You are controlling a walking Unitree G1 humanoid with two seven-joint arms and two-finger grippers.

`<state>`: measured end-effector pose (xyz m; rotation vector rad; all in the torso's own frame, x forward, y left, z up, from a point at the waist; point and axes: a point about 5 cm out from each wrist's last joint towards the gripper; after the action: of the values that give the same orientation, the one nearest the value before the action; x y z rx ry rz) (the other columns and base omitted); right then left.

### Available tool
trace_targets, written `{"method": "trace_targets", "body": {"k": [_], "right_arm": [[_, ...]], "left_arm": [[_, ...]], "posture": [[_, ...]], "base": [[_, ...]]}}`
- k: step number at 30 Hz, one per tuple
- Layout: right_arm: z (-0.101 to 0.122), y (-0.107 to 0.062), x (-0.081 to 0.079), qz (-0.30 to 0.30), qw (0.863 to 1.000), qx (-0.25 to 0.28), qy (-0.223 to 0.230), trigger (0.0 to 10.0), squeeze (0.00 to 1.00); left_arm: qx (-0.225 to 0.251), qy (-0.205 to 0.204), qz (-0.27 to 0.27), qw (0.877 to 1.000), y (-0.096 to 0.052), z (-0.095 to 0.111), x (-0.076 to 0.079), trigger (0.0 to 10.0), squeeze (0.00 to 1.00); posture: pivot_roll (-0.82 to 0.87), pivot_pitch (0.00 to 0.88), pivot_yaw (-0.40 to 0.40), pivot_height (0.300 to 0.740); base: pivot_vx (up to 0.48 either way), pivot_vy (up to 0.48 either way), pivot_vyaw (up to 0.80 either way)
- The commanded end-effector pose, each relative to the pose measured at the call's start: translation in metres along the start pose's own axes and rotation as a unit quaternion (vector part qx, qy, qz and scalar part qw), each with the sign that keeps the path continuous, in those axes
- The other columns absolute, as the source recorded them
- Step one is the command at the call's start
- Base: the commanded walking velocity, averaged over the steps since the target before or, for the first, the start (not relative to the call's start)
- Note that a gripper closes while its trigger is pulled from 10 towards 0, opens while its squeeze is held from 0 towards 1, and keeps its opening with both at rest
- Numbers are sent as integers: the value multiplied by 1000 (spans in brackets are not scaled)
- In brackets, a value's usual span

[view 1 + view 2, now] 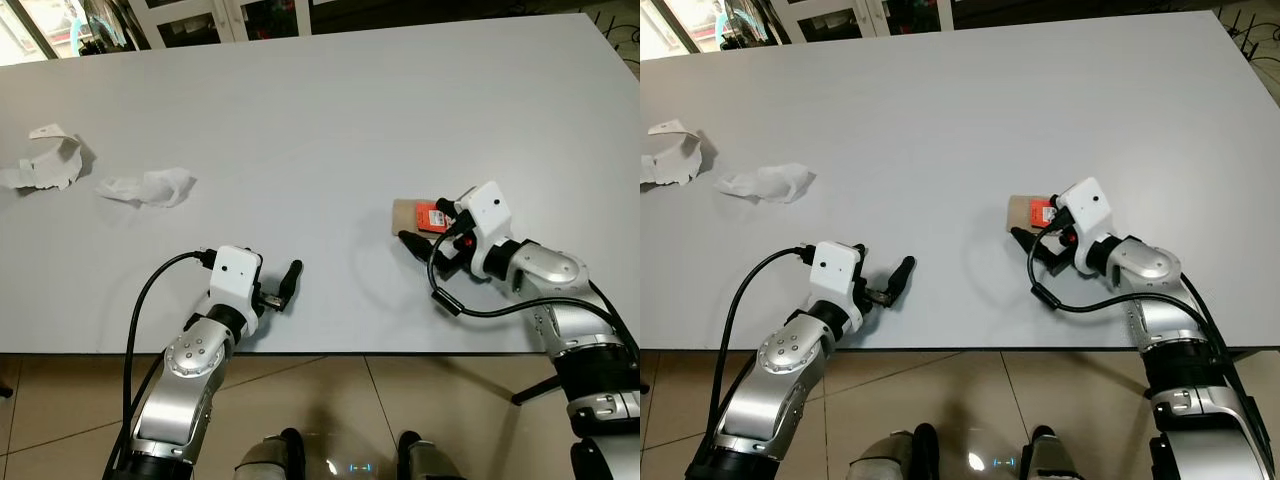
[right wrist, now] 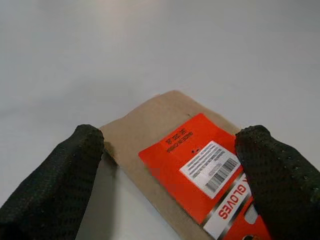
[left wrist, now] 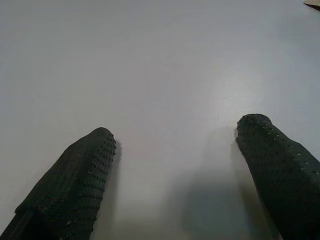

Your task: Picking trash to rubbish bin

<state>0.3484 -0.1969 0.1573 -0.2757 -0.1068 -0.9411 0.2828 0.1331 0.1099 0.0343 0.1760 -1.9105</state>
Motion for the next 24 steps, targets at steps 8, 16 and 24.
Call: {"method": "trace_targets", "body": {"k": [8, 16, 24], "right_arm": [[14, 0, 12, -24, 999, 27, -20, 10000, 0], [0, -2, 18, -16, 1000, -8, -25, 10000, 0], [-23, -2, 13, 17, 999, -41, 26, 10000, 0]], "left_arm": [[-30, 3, -1, 1000, -5, -12, -1, 10000, 0], [-33, 2, -1, 999, -5, -13, -1, 10000, 0], [-35, 4, -2, 999, -6, -14, 0, 10000, 0]], "posture": [[70, 230, 123, 740], [71, 234, 121, 740], [71, 234, 121, 740]], "base": [[0, 0, 0], [0, 0, 0], [0, 0, 0]]}}
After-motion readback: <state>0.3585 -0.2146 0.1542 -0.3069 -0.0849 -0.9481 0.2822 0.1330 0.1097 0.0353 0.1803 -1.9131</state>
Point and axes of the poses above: a point about 5 cm out from each wrist's last joint towards the gripper, its own y axis pointing out of the wrist towards the gripper, its own z axis along the axis of the wrist's last joint, x = y × z, and after that the axes turned 1 degree about y, right-handed
